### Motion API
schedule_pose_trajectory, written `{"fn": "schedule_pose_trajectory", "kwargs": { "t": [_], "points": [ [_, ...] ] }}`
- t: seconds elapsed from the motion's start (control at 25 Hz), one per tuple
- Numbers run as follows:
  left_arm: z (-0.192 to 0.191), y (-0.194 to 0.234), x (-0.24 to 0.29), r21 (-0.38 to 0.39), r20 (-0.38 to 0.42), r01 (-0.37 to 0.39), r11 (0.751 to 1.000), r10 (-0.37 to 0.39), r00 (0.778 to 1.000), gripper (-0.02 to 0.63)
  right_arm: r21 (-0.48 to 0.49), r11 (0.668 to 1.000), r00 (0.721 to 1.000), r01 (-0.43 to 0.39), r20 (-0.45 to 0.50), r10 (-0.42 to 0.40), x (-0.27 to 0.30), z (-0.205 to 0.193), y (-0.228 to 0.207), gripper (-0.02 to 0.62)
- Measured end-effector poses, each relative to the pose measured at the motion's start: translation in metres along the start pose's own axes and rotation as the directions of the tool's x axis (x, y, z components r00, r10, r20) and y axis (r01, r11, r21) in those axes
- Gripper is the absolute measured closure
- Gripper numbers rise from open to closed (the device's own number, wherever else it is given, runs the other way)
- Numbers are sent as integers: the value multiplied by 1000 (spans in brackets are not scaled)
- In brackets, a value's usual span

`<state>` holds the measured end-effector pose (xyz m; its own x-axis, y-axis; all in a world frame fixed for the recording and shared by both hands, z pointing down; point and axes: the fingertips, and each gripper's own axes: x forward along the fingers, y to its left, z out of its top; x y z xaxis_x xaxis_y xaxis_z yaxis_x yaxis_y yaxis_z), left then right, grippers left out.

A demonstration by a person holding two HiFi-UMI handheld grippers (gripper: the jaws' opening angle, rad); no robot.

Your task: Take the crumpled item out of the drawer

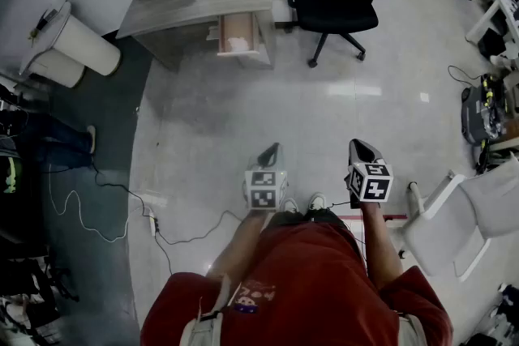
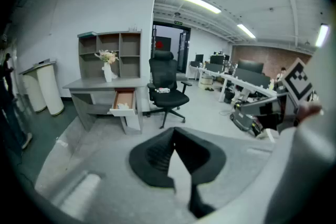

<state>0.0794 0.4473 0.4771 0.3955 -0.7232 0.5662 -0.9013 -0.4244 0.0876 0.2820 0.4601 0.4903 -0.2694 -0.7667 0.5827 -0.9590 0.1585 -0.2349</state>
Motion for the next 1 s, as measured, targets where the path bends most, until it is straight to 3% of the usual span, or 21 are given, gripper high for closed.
{"fn": "schedule_pose_trajectory", "kwargs": {
  "t": [0.32, 1.0],
  "points": [
    [-3, 37, -26, -32, 20, -19, 999, 20, 1000, 607, -33, 999, 999, 29, 18, -28, -7, 4, 32, 594],
    [-19, 105, -55, -33, 35, -5, 999, 6, 999, 607, 10, 999, 997, 49, 55, -49, 12, -2, 107, 594]
  ]
}}
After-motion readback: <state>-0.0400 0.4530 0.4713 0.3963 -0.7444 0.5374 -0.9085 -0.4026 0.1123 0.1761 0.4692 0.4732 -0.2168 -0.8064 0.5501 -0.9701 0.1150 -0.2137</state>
